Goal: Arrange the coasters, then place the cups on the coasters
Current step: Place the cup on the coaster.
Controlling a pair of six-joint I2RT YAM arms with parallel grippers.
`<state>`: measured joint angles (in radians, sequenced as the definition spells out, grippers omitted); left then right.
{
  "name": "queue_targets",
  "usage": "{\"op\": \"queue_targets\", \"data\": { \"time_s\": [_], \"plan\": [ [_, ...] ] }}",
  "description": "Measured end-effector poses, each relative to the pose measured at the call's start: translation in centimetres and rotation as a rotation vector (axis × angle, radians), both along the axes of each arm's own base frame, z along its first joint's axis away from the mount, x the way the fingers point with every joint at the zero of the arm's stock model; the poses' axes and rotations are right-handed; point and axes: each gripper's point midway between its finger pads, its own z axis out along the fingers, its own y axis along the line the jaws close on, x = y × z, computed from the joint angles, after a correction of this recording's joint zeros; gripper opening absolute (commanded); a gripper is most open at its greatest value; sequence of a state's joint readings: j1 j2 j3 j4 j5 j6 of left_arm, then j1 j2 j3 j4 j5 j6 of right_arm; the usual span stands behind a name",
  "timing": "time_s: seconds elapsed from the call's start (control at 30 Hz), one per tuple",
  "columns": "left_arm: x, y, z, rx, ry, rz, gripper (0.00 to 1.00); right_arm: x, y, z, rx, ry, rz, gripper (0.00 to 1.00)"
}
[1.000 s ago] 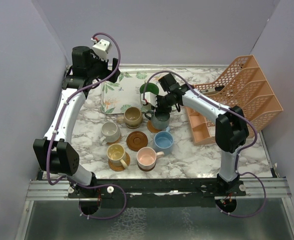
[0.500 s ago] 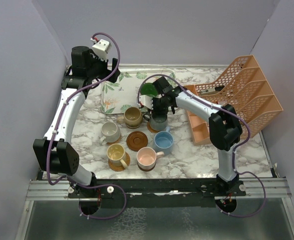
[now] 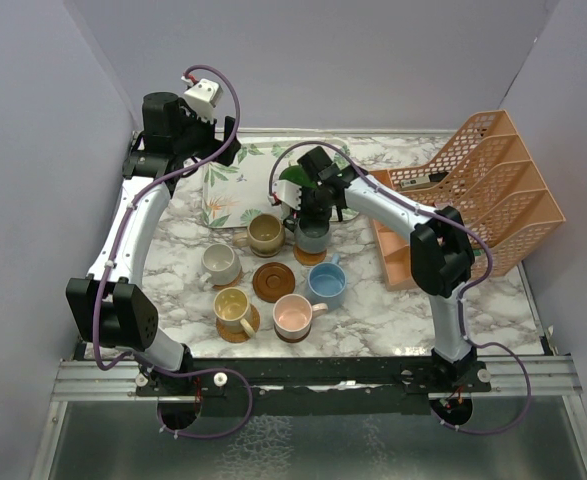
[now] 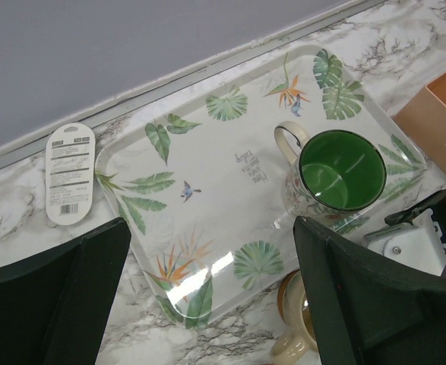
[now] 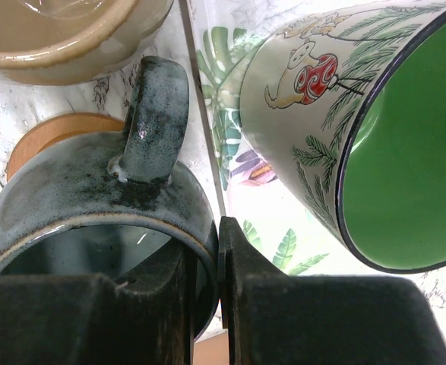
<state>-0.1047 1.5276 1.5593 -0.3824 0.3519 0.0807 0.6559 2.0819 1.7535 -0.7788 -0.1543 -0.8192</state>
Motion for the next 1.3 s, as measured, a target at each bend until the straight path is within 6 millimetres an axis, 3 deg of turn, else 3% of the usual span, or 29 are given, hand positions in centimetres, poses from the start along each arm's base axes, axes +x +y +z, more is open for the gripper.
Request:
{"op": "queue_targets", "data": {
  "time_s": [1.3],
  "plan": [
    [-0.2,-0.4,-0.2,-0.009,0.006,-0.023,0.93,-1.2,-0.6,-0.3,-0.023,0.052,-0.243,0.01]
  ]
}}
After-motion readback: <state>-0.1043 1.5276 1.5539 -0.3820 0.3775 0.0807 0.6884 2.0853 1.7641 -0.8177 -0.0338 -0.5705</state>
